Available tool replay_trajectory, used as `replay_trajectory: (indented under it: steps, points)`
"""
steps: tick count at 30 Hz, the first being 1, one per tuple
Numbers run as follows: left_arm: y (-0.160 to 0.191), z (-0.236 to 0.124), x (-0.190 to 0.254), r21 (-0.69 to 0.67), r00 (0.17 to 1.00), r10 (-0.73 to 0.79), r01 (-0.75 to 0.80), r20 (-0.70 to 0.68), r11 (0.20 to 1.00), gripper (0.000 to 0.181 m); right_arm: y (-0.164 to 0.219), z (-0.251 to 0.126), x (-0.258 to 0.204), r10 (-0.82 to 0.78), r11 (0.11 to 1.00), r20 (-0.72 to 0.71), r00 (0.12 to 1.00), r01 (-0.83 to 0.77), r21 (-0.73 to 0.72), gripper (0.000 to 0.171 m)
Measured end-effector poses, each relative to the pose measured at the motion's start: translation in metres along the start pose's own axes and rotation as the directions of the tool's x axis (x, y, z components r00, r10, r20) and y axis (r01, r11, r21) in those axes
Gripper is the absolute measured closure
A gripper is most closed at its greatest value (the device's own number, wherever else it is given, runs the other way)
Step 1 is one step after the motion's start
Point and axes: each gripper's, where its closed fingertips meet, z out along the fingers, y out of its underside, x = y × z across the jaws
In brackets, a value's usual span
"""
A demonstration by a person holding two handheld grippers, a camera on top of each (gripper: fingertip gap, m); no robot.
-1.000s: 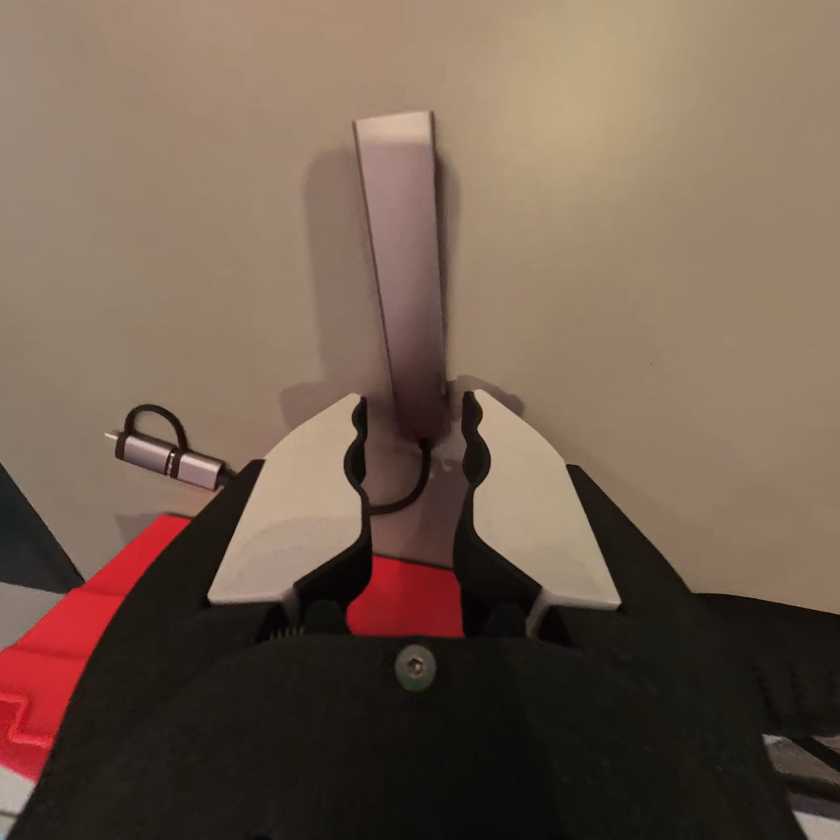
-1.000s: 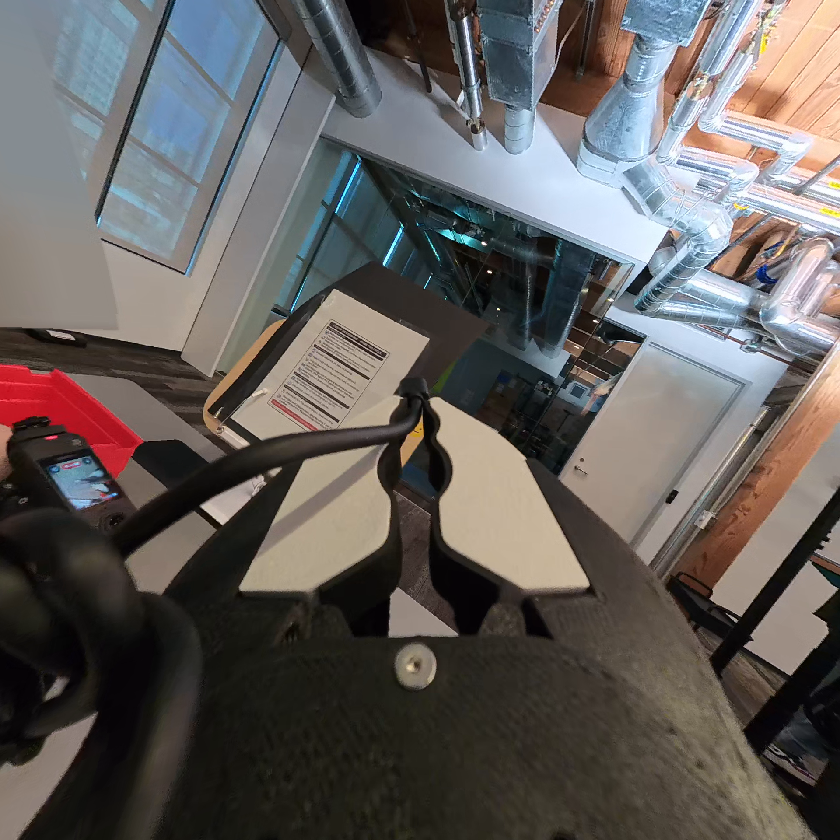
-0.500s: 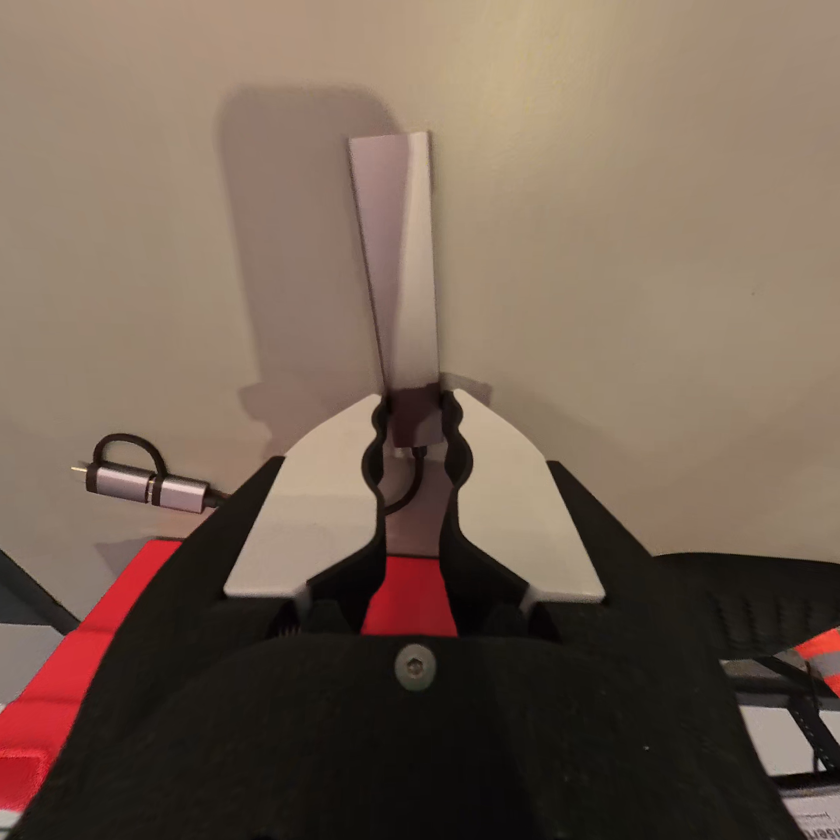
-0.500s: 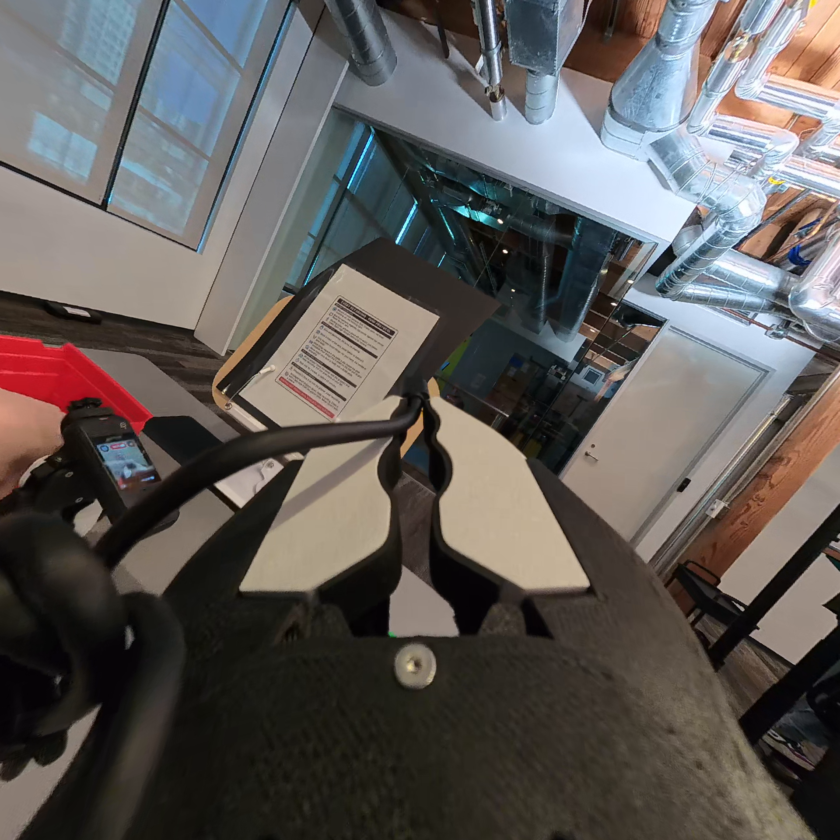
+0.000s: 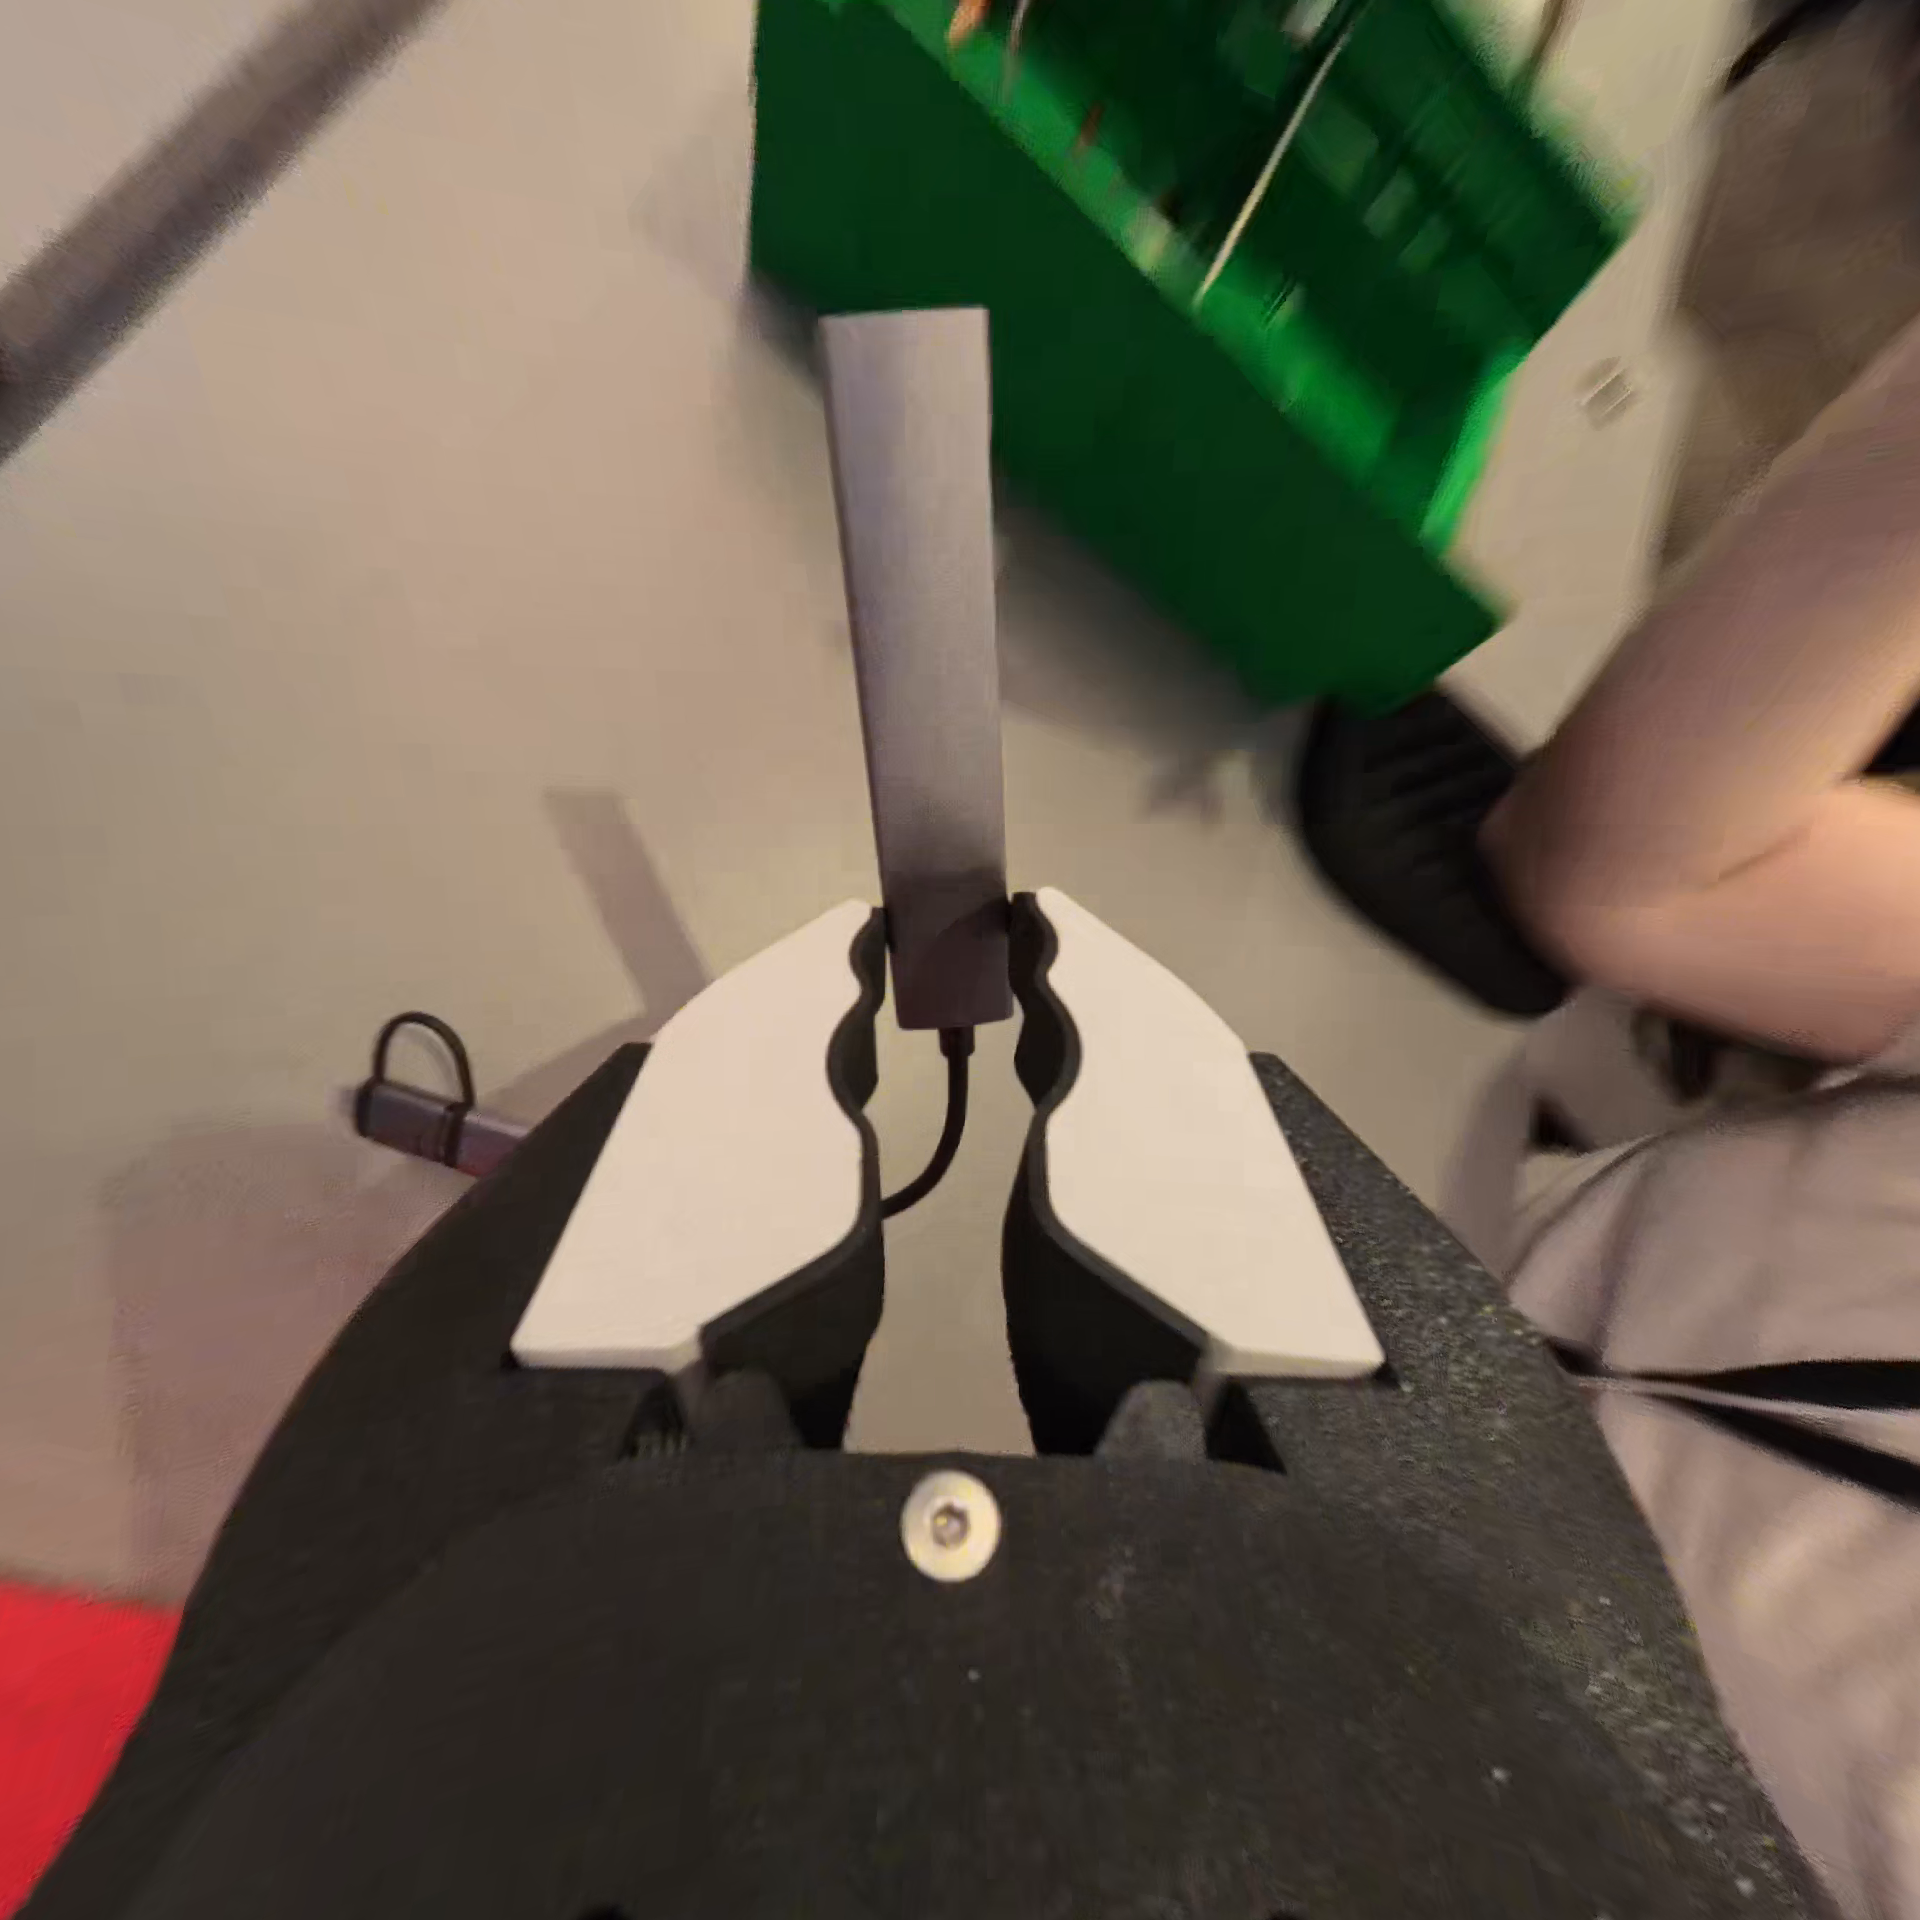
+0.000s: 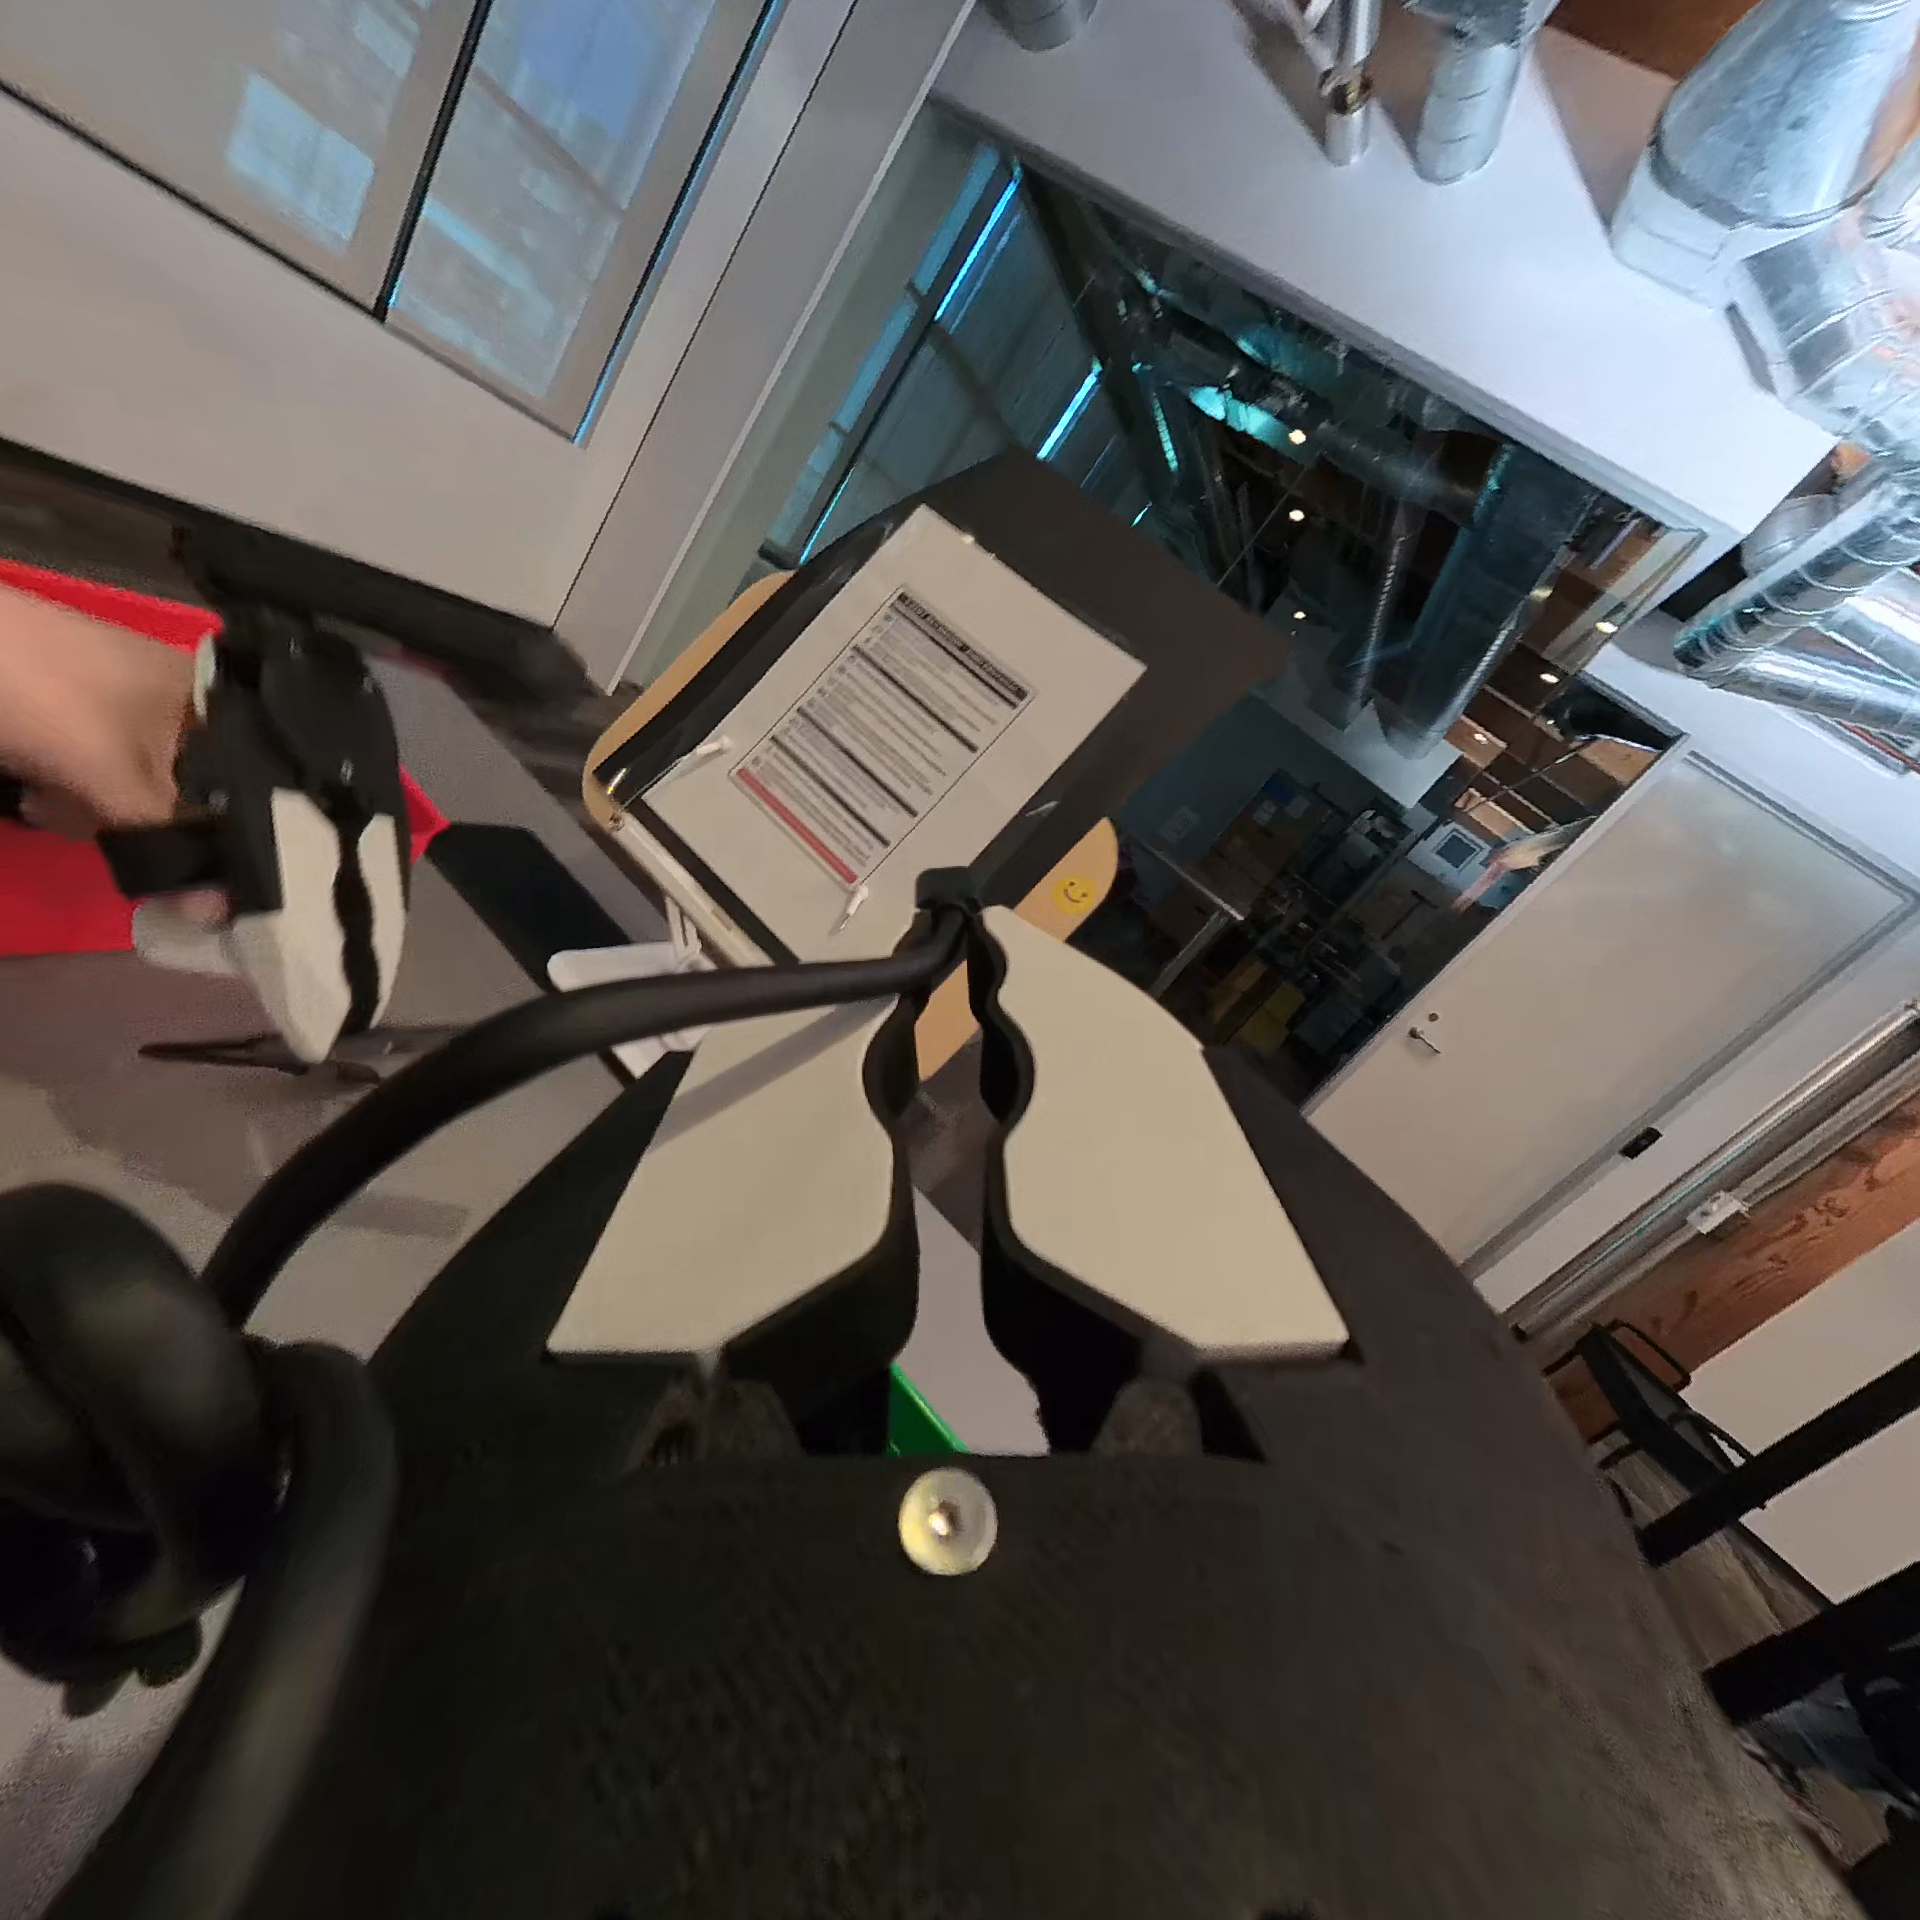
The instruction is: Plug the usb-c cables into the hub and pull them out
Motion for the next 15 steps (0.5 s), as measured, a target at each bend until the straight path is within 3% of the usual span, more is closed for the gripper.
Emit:
replay_trajectory:
  steps: [4, 8, 12, 15]
  points:
    - [-0.042, -0.03, 0.024, 0.292, 0.999, 0.02, -0.01, -0.031, 0.956, 0.159, 0.005, 0.02, -0.026, -0.088, 0.993, 0.075, 0.993, 0.094, -0.078, 0.164]
    - [-0.075, -0.059, 0.042, 0.55, 0.993, 0.081, -0.019, -0.088, 0.835, 0.159, 0.012, 0.039, -0.053, -0.204, 0.963, 0.135, 0.969, 0.224, -0.148, 0.164]
    - [-0.08, -0.069, 0.035, 0.643, 0.993, 0.114, -0.059, -0.043, 0.763, 0.159, 0.01, 0.057, -0.072, -0.276, 0.943, 0.153, 0.949, 0.298, -0.148, 0.164]
    - [-0.071, -0.063, 0.026, 0.636, 0.991, 0.133, -0.121, 0.029, 0.762, 0.159, 0.006, 0.065, -0.087, -0.335, 0.926, 0.179, 0.925, 0.358, -0.116, 0.164]
